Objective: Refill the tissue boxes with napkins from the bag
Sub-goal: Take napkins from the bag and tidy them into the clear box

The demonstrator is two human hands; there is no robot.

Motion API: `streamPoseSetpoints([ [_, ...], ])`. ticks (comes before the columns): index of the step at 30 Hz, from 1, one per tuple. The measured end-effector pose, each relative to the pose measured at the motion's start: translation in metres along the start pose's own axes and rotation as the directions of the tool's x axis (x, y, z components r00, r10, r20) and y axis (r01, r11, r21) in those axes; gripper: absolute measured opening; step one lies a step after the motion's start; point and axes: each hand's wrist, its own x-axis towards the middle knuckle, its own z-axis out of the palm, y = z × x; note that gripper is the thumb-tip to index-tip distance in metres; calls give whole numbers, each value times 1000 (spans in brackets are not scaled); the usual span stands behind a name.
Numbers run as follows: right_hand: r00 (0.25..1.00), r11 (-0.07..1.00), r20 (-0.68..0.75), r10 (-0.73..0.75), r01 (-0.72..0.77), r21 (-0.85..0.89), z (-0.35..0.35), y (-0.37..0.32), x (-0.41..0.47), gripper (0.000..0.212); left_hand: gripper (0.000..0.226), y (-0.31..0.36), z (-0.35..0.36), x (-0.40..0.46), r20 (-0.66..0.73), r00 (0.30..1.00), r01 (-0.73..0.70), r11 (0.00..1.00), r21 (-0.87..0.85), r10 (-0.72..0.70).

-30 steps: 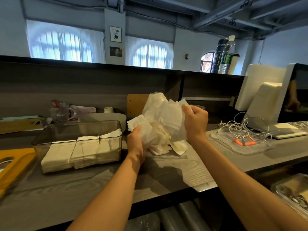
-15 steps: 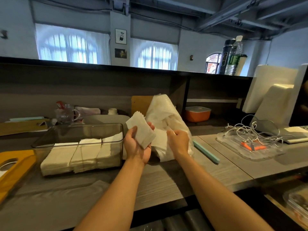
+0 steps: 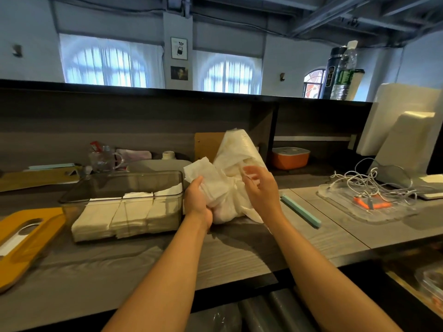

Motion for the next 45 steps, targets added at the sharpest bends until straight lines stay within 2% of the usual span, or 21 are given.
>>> streamPoseSetpoints([
  [1,997,998,53,-61,61,7,0,-3,0,17,28,0,-2,1,2,1000,3,1000,-20,-3],
  [2,988,998,141,-62,59,24,2,-6,-1,18,31,1,-3,1,11,1000,7,1000,-27,-7],
  [4,956,997,291,46,-62,46,7,-8,-4,28,37,-1,-6,4,32,999,13,999,-31,-12],
  [7,924,944,277,263,-306,126,4,-7,-3,39,44,-2,-8,7,35,999,8,999,-47,-6],
  [9,909,917,266,320,-368,154,1,-5,-1,36,47,-4,-8,6,39,999,15,997,-73,-12],
  [13,890,954,381,250,-294,63,6,-5,-2,23,49,-4,-10,4,77,996,63,989,-131,-53],
  [16,882,967,410,231,-256,5,9,1,-1,17,44,-3,-8,2,95,994,75,989,-126,-63],
  [19,892,971,391,228,-240,-19,10,4,0,33,31,-2,-7,-2,112,992,74,986,-148,-58],
  [22,918,985,366,153,-173,23,9,1,-2,10,29,0,-7,-4,134,987,110,977,-185,-86],
  [24,942,977,310,131,-175,118,6,-3,-2,7,30,2,-5,-3,115,987,134,969,-207,-112],
  [29,924,917,257,282,-338,210,2,-1,-1,9,38,1,-7,3,78,989,143,952,-270,-126],
  [33,921,886,105,376,-390,251,0,2,3,15,40,0,-11,6,88,988,145,946,-289,-124],
  [35,901,867,121,416,-434,245,0,0,7,16,38,-2,-10,5,99,986,154,952,-266,-132],
  [37,871,814,207,445,-490,312,2,-5,7,27,39,-2,-8,2,123,983,166,958,-236,-140],
  [38,873,808,231,431,-487,331,3,-6,6,28,41,-3,-7,2,123,982,169,959,-227,-144],
  [39,895,855,243,374,-434,282,3,-6,4,20,42,-3,-8,3,122,982,170,960,-221,-146],
  [41,932,950,256,258,-293,109,1,-5,-1,8,43,-3,-10,5,114,982,170,962,-214,-149],
  [43,949,965,208,237,-254,61,0,0,-2,8,43,-3,-11,8,106,984,163,960,-230,-142],
  [45,955,951,107,276,-287,116,-3,4,1,12,42,-1,-10,8,115,986,149,958,-245,-124],
])
